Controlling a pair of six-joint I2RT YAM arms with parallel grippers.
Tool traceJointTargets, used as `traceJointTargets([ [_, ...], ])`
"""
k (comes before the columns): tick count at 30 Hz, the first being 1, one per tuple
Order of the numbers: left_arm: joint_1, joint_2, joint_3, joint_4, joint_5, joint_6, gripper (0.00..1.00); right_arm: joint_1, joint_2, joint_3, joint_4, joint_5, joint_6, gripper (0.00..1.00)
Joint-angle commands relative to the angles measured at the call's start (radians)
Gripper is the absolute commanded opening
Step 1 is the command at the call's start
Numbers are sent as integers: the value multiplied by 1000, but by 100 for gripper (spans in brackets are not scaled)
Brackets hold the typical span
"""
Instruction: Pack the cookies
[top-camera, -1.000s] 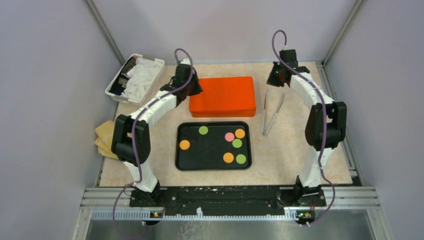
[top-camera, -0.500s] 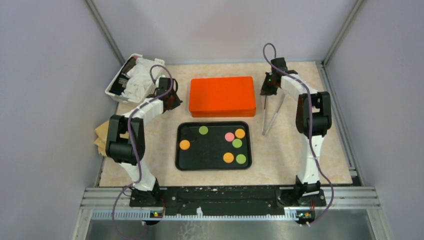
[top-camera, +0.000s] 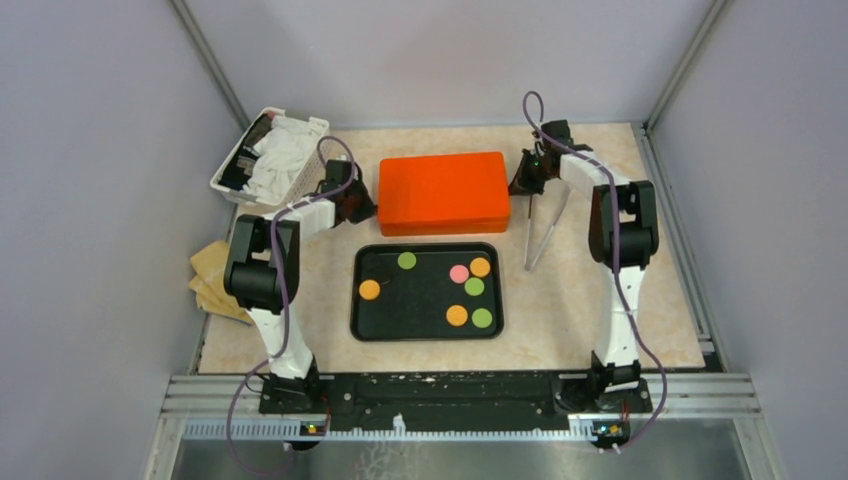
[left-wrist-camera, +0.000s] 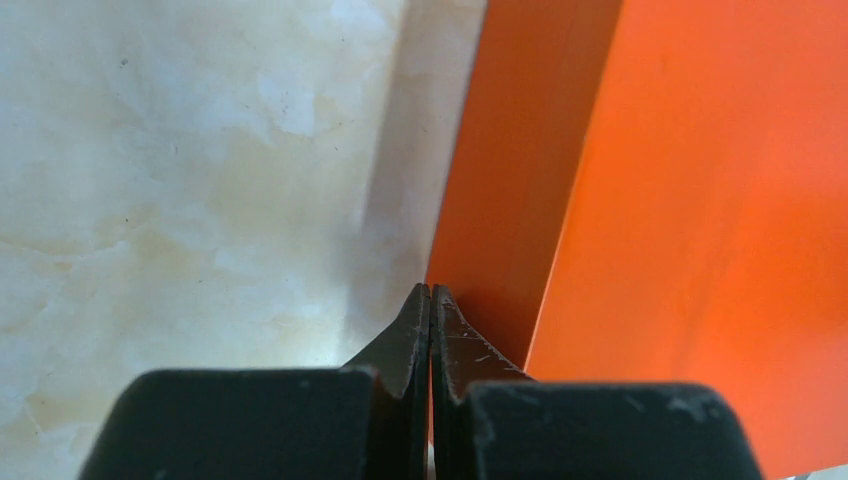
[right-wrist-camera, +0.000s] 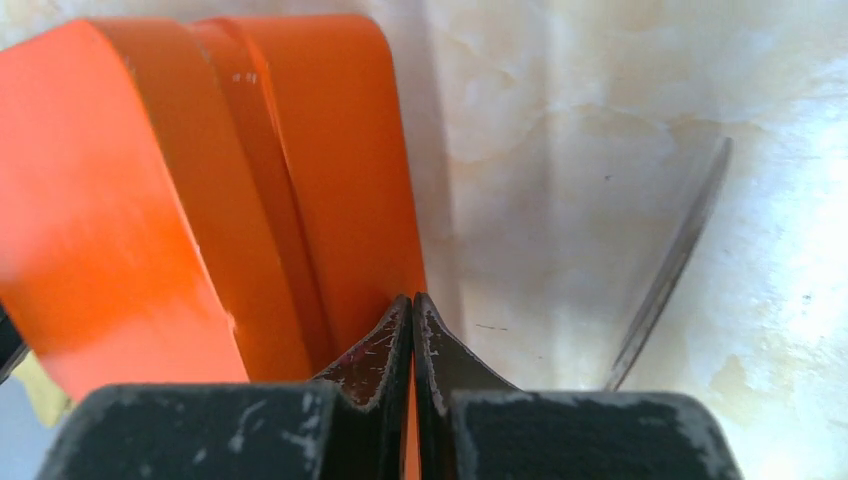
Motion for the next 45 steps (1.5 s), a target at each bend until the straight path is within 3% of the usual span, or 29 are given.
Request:
traceJointTargets([
  [1, -28, -15, 3, 62, 83, -27, 0, 42, -2, -9, 87, -248, 30, 0],
  [5, -36, -35, -4, 61, 117, -40, 0, 84, -18, -21, 117, -314, 54, 0],
  [10, -39, -44, -13, 58, 120, -30, 0, 93, -42, -27, 78, -242, 58, 0],
  [22, -38, -56, -12, 24, 94, -6, 0, 62, -110, 17, -113, 388, 36, 0],
  [31, -38, -93, -3, -47, -57, 20, 0, 106, -320, -27, -56, 640, -26, 0],
  [45, -54, -224, -25, -75, -193, 21, 0, 206, -385, -119, -44, 503, -84, 0],
])
